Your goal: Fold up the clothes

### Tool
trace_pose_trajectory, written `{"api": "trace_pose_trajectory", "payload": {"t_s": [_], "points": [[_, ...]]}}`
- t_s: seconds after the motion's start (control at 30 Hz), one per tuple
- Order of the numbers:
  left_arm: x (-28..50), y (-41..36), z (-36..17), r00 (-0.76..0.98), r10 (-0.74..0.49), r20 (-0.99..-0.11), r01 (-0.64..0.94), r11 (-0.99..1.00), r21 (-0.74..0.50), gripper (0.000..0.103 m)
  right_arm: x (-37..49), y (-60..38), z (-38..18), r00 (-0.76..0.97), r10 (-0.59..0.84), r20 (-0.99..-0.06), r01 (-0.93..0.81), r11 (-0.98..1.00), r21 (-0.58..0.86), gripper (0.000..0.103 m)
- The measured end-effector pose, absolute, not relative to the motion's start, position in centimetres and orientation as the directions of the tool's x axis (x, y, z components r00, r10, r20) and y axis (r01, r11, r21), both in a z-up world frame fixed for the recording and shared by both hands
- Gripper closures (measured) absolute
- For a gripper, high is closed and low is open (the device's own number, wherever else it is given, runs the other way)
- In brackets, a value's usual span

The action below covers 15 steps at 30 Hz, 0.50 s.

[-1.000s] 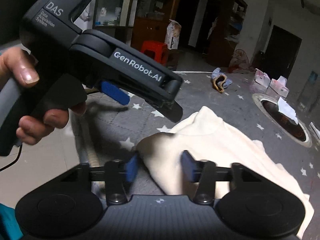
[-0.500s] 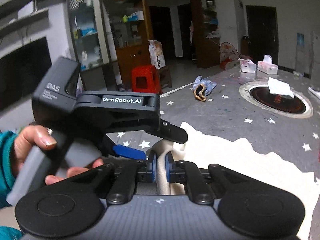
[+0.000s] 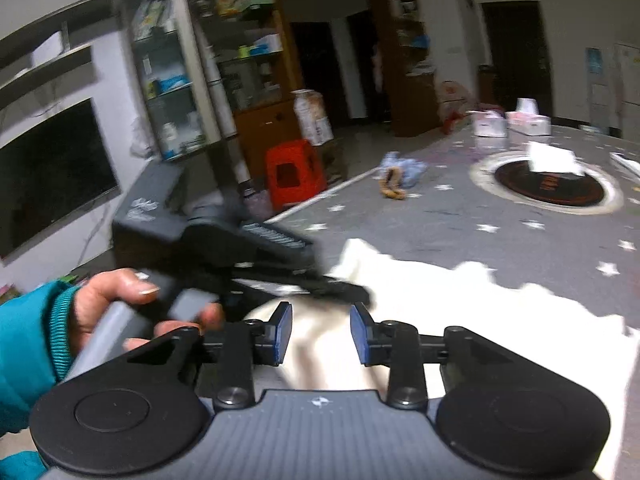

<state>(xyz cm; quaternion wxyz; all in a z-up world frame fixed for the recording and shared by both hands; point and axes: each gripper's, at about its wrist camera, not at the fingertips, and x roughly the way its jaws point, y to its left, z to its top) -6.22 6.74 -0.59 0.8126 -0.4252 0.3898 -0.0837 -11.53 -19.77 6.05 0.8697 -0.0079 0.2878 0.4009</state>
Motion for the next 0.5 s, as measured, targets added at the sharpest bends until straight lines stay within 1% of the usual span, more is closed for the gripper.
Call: {"api": "trace_pose_trajectory", "payload": {"t_s": [0.03, 0.07, 0.13, 0.27, 0.33, 0.5], "points": [[-6.2, 6.6, -0.5, 0.682, -0.465, -0.564, -0.184, 0.638, -0.748, 0.078, -11.3, -20.4, 6.0, 0.529, 0.679, -0.508, -0.685, 0.696, 0.217, 0.059], [-6.3, 6.5, -0.4, 0.682, -0.463, -0.566, -0.172, 0.651, -0.739, 0.079, -10.8, -21.4, 5.9, 0.553, 0.656, -0.514, -0.656, 0.723, 0.216, 0.056], [-6.3, 6.4, -0.3, 0.682, -0.458, -0.570, -0.148, 0.677, -0.721, 0.079, -9.9, -23.1, 5.5, 0.594, 0.608, -0.527, -0.598, 0.772, 0.216, 0.056], [-6.3, 5.9, 0.0, 0.680, -0.449, -0.580, -0.111, 0.718, -0.687, 0.079, -7.5, -27.6, 4.6, 0.688, 0.464, -0.558, -0.427, 0.881, 0.205, 0.055], [-6.3, 5.8, 0.1, 0.677, -0.447, -0.584, -0.105, 0.727, -0.678, 0.079, -6.5, -29.2, 4.1, 0.707, 0.419, -0.570, -0.368, 0.906, 0.208, 0.054], [-6.1, 5.7, 0.4, 0.675, -0.434, -0.596, -0.085, 0.757, -0.647, 0.079, -4.3, -32.3, 2.2, 0.712, 0.373, -0.595, -0.255, 0.927, 0.277, 0.051]]}}
